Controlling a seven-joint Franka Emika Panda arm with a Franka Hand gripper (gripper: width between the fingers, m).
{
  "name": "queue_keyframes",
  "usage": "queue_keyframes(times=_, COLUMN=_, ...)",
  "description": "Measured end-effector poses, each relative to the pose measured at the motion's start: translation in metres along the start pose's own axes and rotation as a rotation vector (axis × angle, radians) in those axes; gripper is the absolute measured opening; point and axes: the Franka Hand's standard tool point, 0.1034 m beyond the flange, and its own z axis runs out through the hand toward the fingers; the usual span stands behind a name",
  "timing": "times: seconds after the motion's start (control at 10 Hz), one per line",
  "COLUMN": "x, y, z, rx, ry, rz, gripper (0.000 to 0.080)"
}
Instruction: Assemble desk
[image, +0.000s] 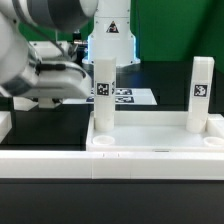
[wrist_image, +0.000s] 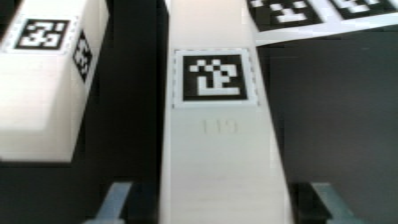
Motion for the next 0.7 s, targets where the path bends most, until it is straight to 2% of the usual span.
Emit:
queue_keyframes(times=0.1, x=0.0029, y=-0.0026, z=-0.0112, rx=-0.008, ry=0.019, rz=-0.008, gripper=0.0289)
queue_keyframes(times=0.6, x=0.0107, y=0.0016, z=-0.0071, rx=-0.015, ry=0.055, rz=-0.019, gripper=0.029)
queue_keyframes(times=0.7, x=0.0102, y=-0.0004, z=-0.0161, rx=-0.016, ry=0.066, rz=-0.032, gripper=0.029)
